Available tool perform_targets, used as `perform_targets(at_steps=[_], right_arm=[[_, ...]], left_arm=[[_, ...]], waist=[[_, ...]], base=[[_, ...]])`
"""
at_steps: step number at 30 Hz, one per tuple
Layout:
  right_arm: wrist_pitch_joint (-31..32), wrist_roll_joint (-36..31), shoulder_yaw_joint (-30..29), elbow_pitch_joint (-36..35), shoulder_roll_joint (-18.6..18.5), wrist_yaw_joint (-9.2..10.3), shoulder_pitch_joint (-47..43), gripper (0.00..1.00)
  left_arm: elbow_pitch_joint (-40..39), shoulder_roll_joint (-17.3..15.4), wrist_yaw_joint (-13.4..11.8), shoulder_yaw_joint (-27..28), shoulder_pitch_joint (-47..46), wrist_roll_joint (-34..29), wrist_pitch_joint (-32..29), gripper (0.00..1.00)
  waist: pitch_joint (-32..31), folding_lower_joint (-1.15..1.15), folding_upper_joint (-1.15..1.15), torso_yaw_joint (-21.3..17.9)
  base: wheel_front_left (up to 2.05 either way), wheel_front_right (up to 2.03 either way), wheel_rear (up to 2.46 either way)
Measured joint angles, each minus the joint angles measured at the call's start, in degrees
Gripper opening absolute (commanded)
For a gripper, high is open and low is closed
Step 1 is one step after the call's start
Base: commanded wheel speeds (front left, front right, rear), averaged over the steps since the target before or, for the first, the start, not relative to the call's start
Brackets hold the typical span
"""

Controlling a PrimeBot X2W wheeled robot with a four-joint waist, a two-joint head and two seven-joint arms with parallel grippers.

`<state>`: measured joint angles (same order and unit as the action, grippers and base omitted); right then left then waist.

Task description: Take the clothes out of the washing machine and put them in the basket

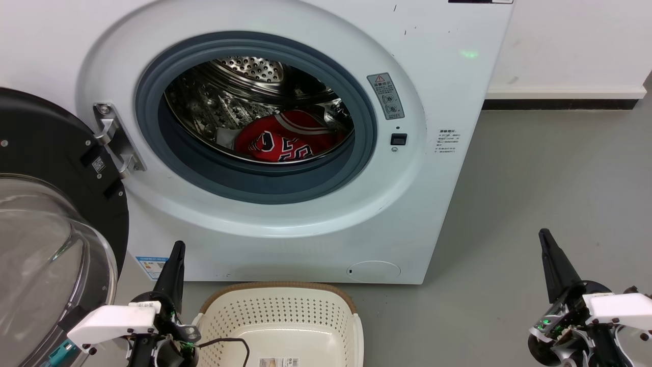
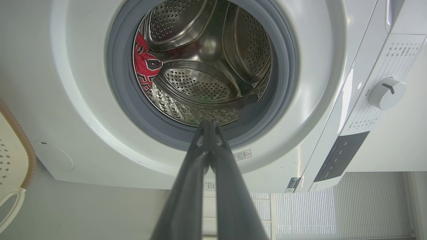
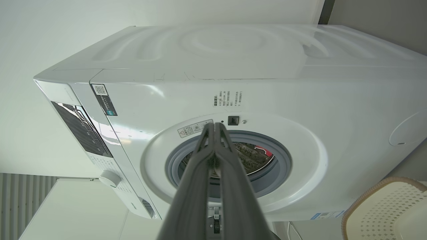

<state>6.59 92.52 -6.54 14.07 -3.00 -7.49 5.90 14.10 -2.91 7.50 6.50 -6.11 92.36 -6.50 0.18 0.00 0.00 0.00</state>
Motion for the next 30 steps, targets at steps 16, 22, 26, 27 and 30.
perform_targets(at_steps=[16, 22, 26, 27, 30], right_arm=[[0.0, 0.0, 0.0, 0.0, 0.0, 0.00, 0.0, 0.00], [0.0, 0.0, 0.0, 0.0, 0.0, 0.00, 0.0, 0.00], [0.0, 0.0, 0.0, 0.0, 0.0, 0.00, 0.0, 0.00], [0.0, 0.0, 0.0, 0.0, 0.0, 0.00, 0.0, 0.00], [0.0, 0.0, 0.0, 0.0, 0.0, 0.00, 0.0, 0.00]], left_arm=[[0.0, 0.0, 0.0, 0.0, 0.0, 0.0, 0.0, 0.00], [0.0, 0.0, 0.0, 0.0, 0.0, 0.0, 0.0, 0.00], [0.0, 0.0, 0.0, 0.0, 0.0, 0.0, 0.0, 0.00], [0.0, 0.0, 0.0, 0.0, 0.0, 0.0, 0.0, 0.00], [0.0, 0.0, 0.0, 0.0, 0.0, 0.0, 0.0, 0.00]], waist=[[0.0, 0.00, 0.00, 0.0], [0.0, 0.00, 0.00, 0.0], [0.0, 0.00, 0.00, 0.0], [0.0, 0.00, 0.00, 0.0], [0.0, 0.00, 0.00, 0.0]], base=[[0.00, 0.00, 0.00], [0.00, 0.00, 0.00], [0.00, 0.00, 0.00], [0.00, 0.00, 0.00], [0.00, 0.00, 0.00]])
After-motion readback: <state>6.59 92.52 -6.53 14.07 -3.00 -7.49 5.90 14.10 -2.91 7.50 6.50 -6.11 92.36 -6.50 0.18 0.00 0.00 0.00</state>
